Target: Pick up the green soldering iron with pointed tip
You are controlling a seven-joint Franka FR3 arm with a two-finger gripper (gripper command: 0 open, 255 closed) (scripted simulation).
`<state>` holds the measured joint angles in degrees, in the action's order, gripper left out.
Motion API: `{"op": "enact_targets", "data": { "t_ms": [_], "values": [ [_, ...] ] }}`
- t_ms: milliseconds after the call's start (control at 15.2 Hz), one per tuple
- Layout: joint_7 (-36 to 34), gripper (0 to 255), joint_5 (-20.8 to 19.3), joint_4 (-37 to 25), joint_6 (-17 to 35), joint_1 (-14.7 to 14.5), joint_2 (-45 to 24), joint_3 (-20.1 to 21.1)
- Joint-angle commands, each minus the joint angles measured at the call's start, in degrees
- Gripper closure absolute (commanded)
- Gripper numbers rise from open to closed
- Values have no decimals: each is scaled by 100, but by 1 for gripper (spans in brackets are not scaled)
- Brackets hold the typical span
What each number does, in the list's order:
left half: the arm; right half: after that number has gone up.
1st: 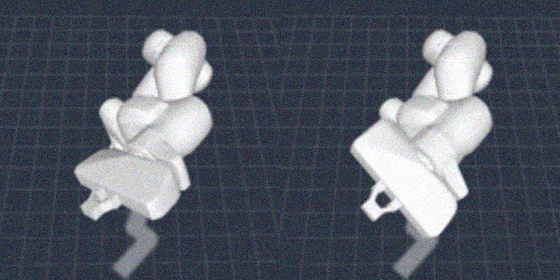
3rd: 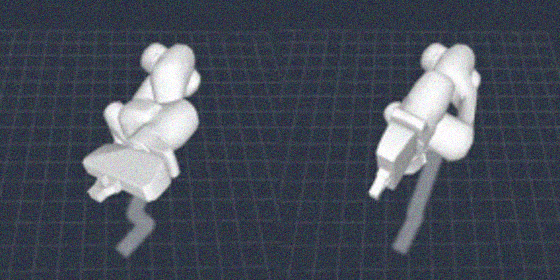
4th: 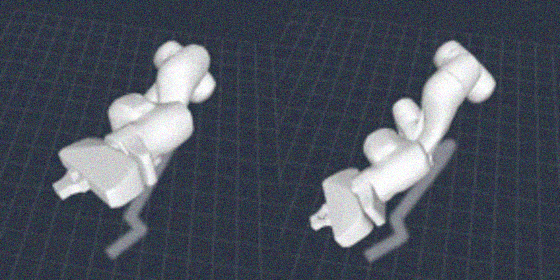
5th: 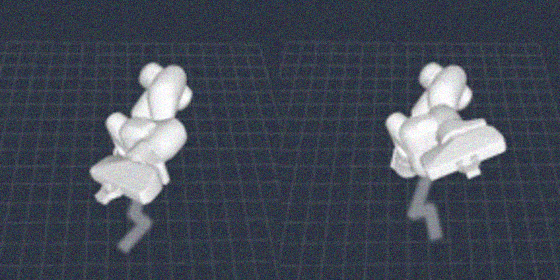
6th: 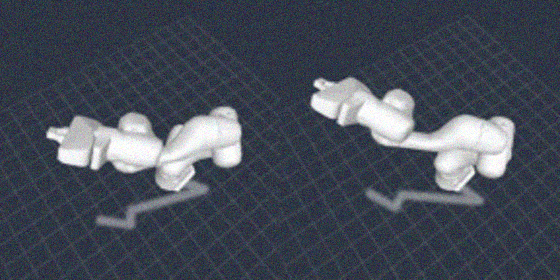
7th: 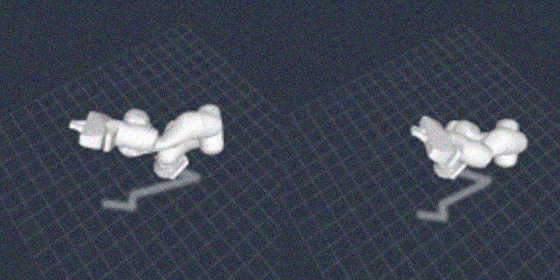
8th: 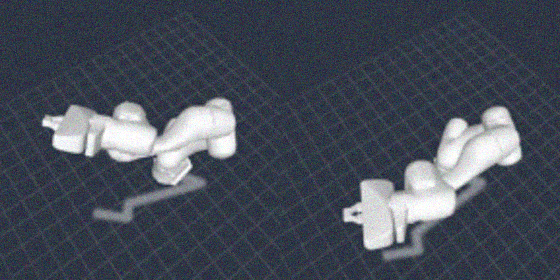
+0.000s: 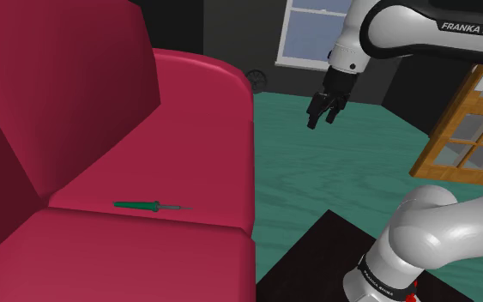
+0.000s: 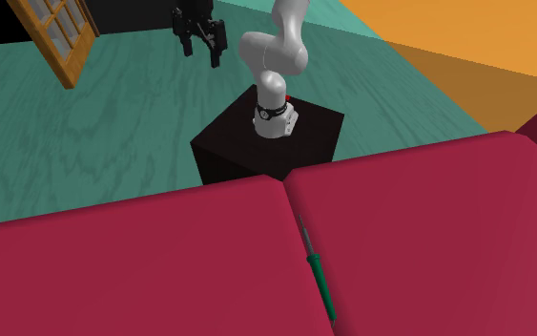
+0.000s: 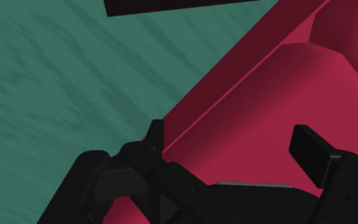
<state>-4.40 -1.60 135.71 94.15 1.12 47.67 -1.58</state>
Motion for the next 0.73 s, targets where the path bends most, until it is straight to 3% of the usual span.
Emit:
{"op": "enact_targets", "data": {
  "t_ms": [0, 660],
  "values": [
    [0, 0, 0, 0, 0, 0, 0, 0],
    [-367, 0, 501, -379, 923, -505, -1584, 679]
  ]
}}
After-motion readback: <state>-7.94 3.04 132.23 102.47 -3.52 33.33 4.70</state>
